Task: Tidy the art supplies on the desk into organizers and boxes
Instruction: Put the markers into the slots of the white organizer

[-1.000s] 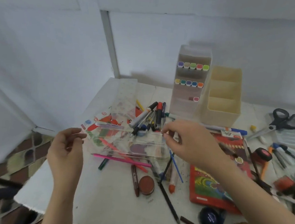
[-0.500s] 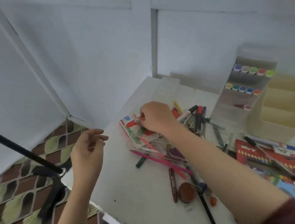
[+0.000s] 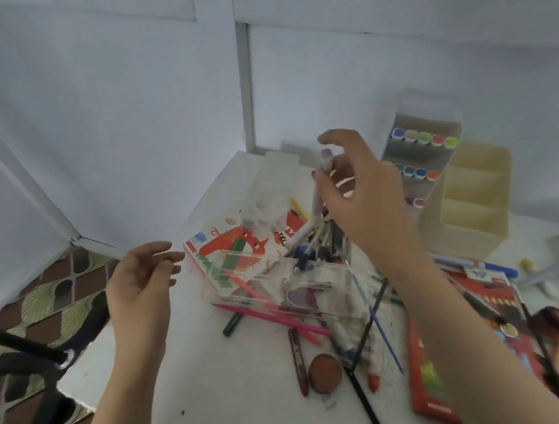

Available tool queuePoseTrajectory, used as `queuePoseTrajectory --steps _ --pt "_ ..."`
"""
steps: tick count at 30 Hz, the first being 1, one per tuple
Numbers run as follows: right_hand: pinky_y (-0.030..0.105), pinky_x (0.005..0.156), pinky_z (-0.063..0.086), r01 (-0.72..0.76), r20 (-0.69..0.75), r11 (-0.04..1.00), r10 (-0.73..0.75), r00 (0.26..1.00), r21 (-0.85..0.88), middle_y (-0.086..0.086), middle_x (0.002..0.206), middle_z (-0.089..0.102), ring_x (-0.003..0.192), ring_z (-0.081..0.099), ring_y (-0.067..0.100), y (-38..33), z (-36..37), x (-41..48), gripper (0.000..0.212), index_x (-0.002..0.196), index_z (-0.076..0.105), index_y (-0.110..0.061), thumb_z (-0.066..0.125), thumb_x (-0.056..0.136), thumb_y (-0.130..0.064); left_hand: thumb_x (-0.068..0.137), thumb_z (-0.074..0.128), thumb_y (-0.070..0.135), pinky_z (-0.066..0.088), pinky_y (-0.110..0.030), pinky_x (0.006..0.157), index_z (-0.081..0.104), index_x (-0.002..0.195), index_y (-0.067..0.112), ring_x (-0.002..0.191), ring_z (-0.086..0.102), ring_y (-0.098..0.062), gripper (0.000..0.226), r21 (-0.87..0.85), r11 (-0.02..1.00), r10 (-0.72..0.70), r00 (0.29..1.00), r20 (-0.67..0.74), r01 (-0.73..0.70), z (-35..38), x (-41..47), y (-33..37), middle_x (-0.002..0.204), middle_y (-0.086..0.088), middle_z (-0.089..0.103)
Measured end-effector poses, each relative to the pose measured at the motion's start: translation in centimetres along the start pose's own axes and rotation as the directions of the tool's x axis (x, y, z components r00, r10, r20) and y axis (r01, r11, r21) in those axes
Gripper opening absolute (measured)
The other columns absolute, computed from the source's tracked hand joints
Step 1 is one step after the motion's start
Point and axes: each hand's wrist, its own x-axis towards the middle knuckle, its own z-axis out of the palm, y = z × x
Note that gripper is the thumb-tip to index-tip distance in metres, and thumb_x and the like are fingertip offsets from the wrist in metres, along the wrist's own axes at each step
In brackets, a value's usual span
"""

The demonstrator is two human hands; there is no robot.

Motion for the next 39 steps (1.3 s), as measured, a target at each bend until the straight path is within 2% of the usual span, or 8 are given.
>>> queuePoseTrajectory --steps 3,8,13,21,24,30,34,39 --pt "0.019 0.066 0.052 -0.008 -0.172 0.998 -0.003 0.985 -0.062 -0.005 0.080 0.065 0.068 0.063 0.009 2.0 -3.5 -1.0 0.020 0.102 0.057 -0.011 0.067 0.085 -0.014 0.088 0.049 -0.004 0.050 -0.016 0.062 0.062 0.087 0.029 0.069 0.064 0.001 0.036 -0.053 0.998 0.020 0.998 0.054 -0.017 1.7 0.1 1.1 0.075 0.016 0.070" --pt "0.035 0.055 0.051 0.022 -0.185 0.933 -0.094 0.978 -0.359 0.005 0.074 0.064 0.065 0.061 0.024 5.6 -6.0 -3.1 0.015 0.086 0.057 -0.004 0.069 0.084 -0.012 0.088 0.048 -0.006 0.049 -0.010 0.059 0.062 0.086 0.027 0.068 0.064 -0.001 0.037 -0.111 0.993 0.043 0.987 0.156 -0.026 3.9 -0.6 2.3 0.073 0.015 0.070" --pt "0.018 0.053 0.028 0.074 -0.132 0.793 -0.192 0.972 -0.604 0.005 0.065 0.064 0.065 0.059 0.021 7.9 -6.2 -3.9 0.018 0.077 0.062 -0.006 0.078 0.075 -0.014 0.088 0.048 -0.006 0.048 -0.009 0.058 0.063 0.086 0.026 0.068 0.065 -0.002 0.036 -0.127 0.992 0.035 0.978 0.204 -0.009 4.9 -1.1 2.5 0.073 0.012 0.071" --pt "0.018 0.048 0.024 0.096 -0.039 0.745 -0.161 0.986 -0.660 0.004 0.060 0.065 0.050 0.055 0.018 10.6 -6.0 -3.9 0.017 0.074 0.063 -0.008 0.078 0.077 -0.017 0.088 0.048 -0.006 0.048 -0.009 0.058 0.063 0.087 0.025 0.067 0.066 -0.002 0.035 -0.122 0.993 0.026 0.977 0.210 0.000 5.2 -0.9 2.5 0.073 0.011 0.071" --pt "0.020 0.042 0.031 0.085 -0.013 0.744 -0.125 0.992 -0.663 0.005 0.058 0.064 0.045 0.054 0.020 11.3 -5.7 -3.8 0.017 0.075 0.065 -0.007 0.075 0.080 -0.019 0.088 0.049 -0.006 0.048 -0.008 0.058 0.063 0.087 0.026 0.069 0.066 -0.002 0.035 -0.109 0.994 0.019 0.978 0.210 0.004 5.2 -0.9 2.3 0.072 0.012 0.071" --pt "0.020 0.044 0.034 0.074 -0.011 0.755 -0.107 0.994 -0.652 0.007 0.064 0.067 0.046 0.057 0.023 12.0 -5.2 -3.6 0.015 0.077 0.067 -0.006 0.075 0.079 -0.018 0.089 0.049 -0.005 0.048 -0.008 0.057 0.063 0.087 0.027 0.070 0.066 -0.003 0.035 -0.085 0.996 -0.001 0.978 0.208 0.019 5.4 -0.8 2.2 0.073 0.010 0.071" --pt "0.028 0.045 0.046 0.026 -0.044 0.799 -0.065 0.997 -0.600 0.009 0.076 0.071 0.055 0.062 0.027 12.3 -4.7 -3.6 0.014 0.081 0.068 -0.005 0.073 0.082 -0.018 0.089 0.050 -0.004 0.048 -0.013 0.060 0.063 0.087 0.028 0.071 0.067 -0.005 0.034 -0.067 0.998 -0.007 0.976 0.218 0.022 5.6 -0.8 2.2 0.075 0.011 0.071" --pt "0.026 0.046 0.044 0.011 -0.071 0.812 -0.065 0.995 -0.584 0.008 0.079 0.071 0.055 0.062 0.026 12.1 -4.5 -3.8 0.013 0.082 0.069 -0.005 0.072 0.082 -0.018 0.089 0.050 -0.004 0.048 -0.013 0.060 0.062 0.087 0.027 0.070 0.066 -0.003 0.034 -0.068 0.998 0.000 0.973 0.233 0.017 5.6 -1.1 2.3 0.074 0.012 0.071"
